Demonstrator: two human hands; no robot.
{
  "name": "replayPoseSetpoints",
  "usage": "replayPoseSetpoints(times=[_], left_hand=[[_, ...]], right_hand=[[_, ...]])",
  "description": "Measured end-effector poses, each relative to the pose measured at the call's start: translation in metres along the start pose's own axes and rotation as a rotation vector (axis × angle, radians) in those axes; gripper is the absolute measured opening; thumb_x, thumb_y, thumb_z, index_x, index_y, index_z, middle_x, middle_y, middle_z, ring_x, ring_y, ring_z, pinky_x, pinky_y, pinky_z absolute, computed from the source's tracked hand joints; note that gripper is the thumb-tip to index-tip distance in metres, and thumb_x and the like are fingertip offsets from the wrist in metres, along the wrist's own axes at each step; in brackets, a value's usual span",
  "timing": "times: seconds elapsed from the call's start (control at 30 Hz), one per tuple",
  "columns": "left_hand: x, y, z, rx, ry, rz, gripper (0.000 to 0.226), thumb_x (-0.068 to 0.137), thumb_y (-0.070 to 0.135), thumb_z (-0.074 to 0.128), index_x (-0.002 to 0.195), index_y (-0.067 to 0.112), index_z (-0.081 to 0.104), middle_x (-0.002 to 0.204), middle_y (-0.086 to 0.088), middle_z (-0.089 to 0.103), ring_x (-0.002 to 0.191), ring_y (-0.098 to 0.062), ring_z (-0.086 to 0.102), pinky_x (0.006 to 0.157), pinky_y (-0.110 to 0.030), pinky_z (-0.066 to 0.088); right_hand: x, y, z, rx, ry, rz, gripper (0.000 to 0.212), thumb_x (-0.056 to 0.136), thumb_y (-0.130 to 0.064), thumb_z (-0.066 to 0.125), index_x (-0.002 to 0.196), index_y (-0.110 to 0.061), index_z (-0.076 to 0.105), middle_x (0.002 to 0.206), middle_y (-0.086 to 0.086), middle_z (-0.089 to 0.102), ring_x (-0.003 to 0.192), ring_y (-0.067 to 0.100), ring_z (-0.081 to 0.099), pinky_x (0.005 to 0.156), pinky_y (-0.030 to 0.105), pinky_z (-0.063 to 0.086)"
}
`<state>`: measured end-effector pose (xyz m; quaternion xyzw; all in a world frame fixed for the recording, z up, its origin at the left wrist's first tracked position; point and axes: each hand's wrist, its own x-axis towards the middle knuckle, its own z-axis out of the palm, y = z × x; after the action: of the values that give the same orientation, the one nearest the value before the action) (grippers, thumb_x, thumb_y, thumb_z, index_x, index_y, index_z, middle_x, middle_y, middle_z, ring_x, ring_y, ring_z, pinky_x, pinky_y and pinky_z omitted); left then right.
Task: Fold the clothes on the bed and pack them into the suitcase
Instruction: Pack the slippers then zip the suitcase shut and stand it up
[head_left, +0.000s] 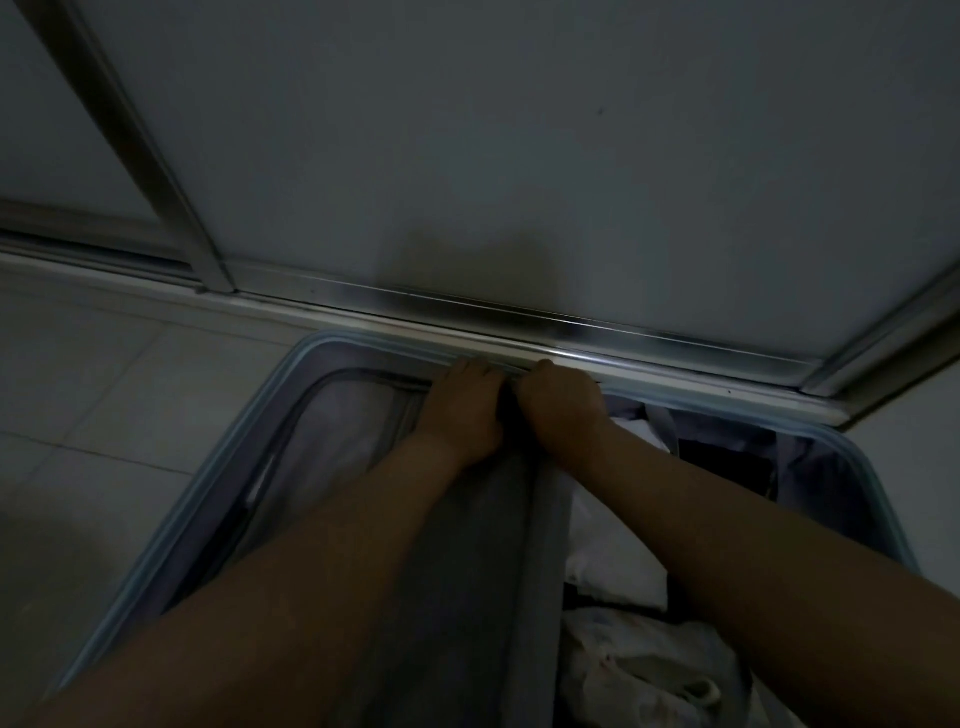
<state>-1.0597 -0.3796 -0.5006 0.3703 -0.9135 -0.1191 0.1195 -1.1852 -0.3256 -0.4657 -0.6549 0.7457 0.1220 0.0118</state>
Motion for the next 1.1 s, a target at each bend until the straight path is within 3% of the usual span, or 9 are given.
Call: replayPoseSetpoints(times=[0.17,0.27,0.43,0.67,0.8,0.87,1.0,1.1], left_hand=[[0.005,0.014,0.002,-0.231,-0.07,-0.056,0.023,0.084,0.023,0.06,0.105,0.014,0.067,0.11,-0.013,0.068,0.102,-0.034,0.062,0.084,-0.038,0.05],[0.008,0.019,0.01,-0.335,-0.128,-0.131,0.023,0.085,0.027,0.06,0.105,0.021,0.07,0.108,-0.008,0.07,0.102,-0.029,0.065,0.084,-0.041,0.053],[0.012,0.032,0.022,-0.184,-0.057,-0.234,0.027,0.086,0.045,0.06,0.108,0.034,0.071,0.106,0.001,0.071,0.1,-0.024,0.066,0.081,-0.034,0.053],[0.016,0.036,0.027,-0.38,0.038,-0.384,0.02,0.086,0.038,0.065,0.104,0.033,0.073,0.107,0.004,0.072,0.101,-0.018,0.065,0.081,-0.028,0.049],[0.01,0.044,0.032,-0.567,0.107,-0.457,0.016,0.084,0.025,0.07,0.099,0.022,0.075,0.097,-0.002,0.074,0.094,-0.018,0.068,0.077,-0.021,0.047],[0.008,0.046,0.032,-0.451,0.104,-0.397,0.021,0.088,0.031,0.06,0.098,0.021,0.075,0.098,-0.005,0.073,0.094,-0.023,0.068,0.078,-0.027,0.05],[0.007,0.045,0.02,-0.289,0.123,-0.172,0.032,0.091,0.027,0.046,0.104,0.014,0.072,0.103,-0.012,0.071,0.097,-0.032,0.065,0.084,-0.04,0.052],[0.017,0.023,0.018,-0.22,0.021,-0.274,0.025,0.093,0.02,0.052,0.108,0.01,0.07,0.111,-0.016,0.068,0.105,-0.034,0.061,0.09,-0.039,0.047]], right_hand=[[0.013,0.006,0.001,0.149,-0.022,0.157,0.026,0.098,-0.013,0.044,0.117,-0.006,0.062,0.124,0.014,0.061,0.116,0.031,0.057,0.093,0.039,0.045],[0.015,0.023,0.002,0.325,-0.001,0.15,0.025,0.088,-0.024,0.061,0.108,-0.01,0.068,0.115,0.015,0.064,0.107,0.031,0.062,0.087,0.036,0.049],[0.0,0.048,0.017,0.529,0.115,0.122,0.014,0.083,-0.029,0.066,0.094,-0.024,0.073,0.105,0.009,0.063,0.094,0.025,0.064,0.078,0.031,0.05],[-0.02,0.04,0.042,0.655,0.229,0.092,0.021,0.09,-0.024,0.056,0.104,-0.02,0.071,0.104,0.004,0.069,0.096,0.023,0.063,0.084,0.031,0.047],[-0.022,0.033,0.05,0.797,0.215,0.167,0.025,0.095,-0.022,0.052,0.116,-0.017,0.065,0.114,0.006,0.065,0.1,0.022,0.062,0.084,0.032,0.049],[-0.022,0.031,0.051,0.742,0.221,0.163,0.026,0.094,-0.026,0.052,0.116,-0.02,0.065,0.114,0.006,0.064,0.097,0.023,0.062,0.082,0.035,0.05],[-0.02,0.033,0.047,0.338,0.369,0.092,0.023,0.087,-0.036,0.058,0.099,-0.023,0.071,0.101,0.005,0.062,0.085,0.025,0.059,0.072,0.037,0.046],[-0.015,0.029,0.042,0.173,0.454,-0.002,0.017,0.078,-0.034,0.067,0.088,-0.022,0.073,0.093,0.004,0.064,0.087,0.026,0.056,0.073,0.036,0.041]])
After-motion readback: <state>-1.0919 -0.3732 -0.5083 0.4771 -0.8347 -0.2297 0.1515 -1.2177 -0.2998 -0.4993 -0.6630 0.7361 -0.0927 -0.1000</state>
